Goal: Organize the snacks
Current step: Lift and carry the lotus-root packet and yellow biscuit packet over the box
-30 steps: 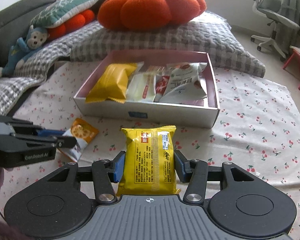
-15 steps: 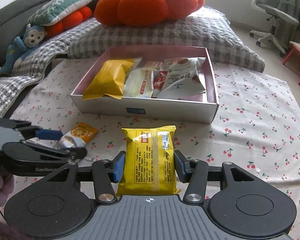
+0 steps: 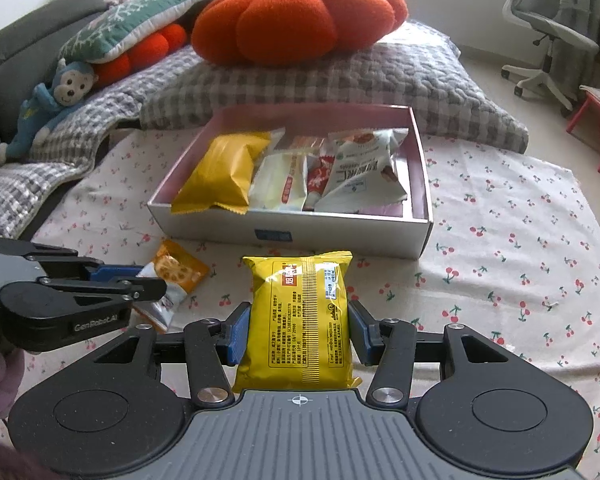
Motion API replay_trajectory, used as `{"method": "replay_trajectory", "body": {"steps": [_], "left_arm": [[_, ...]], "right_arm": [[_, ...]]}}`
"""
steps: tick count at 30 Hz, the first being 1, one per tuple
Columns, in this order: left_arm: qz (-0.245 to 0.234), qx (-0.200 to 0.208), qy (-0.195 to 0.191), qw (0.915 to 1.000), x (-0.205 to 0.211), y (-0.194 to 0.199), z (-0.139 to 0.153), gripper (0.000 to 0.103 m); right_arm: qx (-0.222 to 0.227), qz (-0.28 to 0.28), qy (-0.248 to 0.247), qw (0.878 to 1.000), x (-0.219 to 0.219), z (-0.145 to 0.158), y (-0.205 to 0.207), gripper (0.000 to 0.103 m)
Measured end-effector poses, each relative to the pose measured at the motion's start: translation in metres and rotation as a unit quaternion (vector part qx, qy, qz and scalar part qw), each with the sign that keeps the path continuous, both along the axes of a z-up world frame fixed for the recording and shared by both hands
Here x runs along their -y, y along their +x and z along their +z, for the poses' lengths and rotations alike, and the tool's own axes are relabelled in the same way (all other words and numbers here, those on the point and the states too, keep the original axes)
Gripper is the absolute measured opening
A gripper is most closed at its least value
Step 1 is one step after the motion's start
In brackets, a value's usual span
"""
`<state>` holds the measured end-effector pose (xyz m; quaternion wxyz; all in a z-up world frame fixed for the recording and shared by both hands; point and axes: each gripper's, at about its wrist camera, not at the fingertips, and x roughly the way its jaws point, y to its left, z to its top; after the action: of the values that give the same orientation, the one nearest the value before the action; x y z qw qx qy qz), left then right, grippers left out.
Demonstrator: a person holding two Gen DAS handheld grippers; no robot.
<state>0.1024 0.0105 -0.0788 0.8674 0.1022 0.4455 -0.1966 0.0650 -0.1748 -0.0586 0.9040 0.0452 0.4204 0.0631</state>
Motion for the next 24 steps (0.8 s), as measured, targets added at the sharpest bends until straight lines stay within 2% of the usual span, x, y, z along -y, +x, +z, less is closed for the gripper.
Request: {"method": "replay_trajectory", "body": {"steps": [6,7,8,9,10,14,17,20,22,24], "left_arm": [[-0.008,0.009,0.015,0.9998,0.005,-0.003,0.000,0.016],[-0.013,0.011,0.021,0.9996,0.007,-0.004,-0.001,0.019],[-0.013,0.013,0.027,0.9995,0.008,-0.005,-0.003,0.028],[-0.014,0.013,0.034,0.9993,0.008,-0.006,-0.005,0.042],[-0.017,0.011,0.040,0.9990,0.009,-0.006,-0.008,0.046],[-0.022,0.007,0.070,0.9973,0.011,-0.005,-0.019,0.053],[-0.016,0.015,0.070,0.9973,0.008,-0.003,-0.021,0.063],[0.003,0.001,0.044,0.9990,0.000,0.002,-0.022,0.065],[0.021,-0.018,0.011,0.9995,-0.008,0.006,-0.024,0.060],[0.028,-0.012,0.009,0.9995,-0.009,0.005,-0.022,0.044]], "right_arm": [[0.002,-0.009,0.005,1.000,0.005,0.002,0.001,0.049],[0.000,-0.009,0.005,1.000,0.005,0.002,0.001,0.049],[-0.001,-0.008,0.004,1.000,0.004,0.001,0.001,0.049],[-0.002,-0.006,0.002,1.000,0.003,0.000,0.001,0.049],[-0.004,-0.004,0.000,1.000,0.002,-0.002,0.001,0.049],[-0.009,0.004,-0.004,1.000,-0.002,-0.005,0.000,0.049],[-0.010,0.008,-0.006,1.000,-0.005,-0.005,0.000,0.049],[-0.012,0.010,-0.007,1.000,-0.008,-0.006,0.000,0.049],[-0.012,0.011,-0.006,1.000,-0.008,-0.006,0.000,0.049],[-0.012,0.012,-0.006,1.000,-0.008,-0.006,-0.001,0.049]]}}
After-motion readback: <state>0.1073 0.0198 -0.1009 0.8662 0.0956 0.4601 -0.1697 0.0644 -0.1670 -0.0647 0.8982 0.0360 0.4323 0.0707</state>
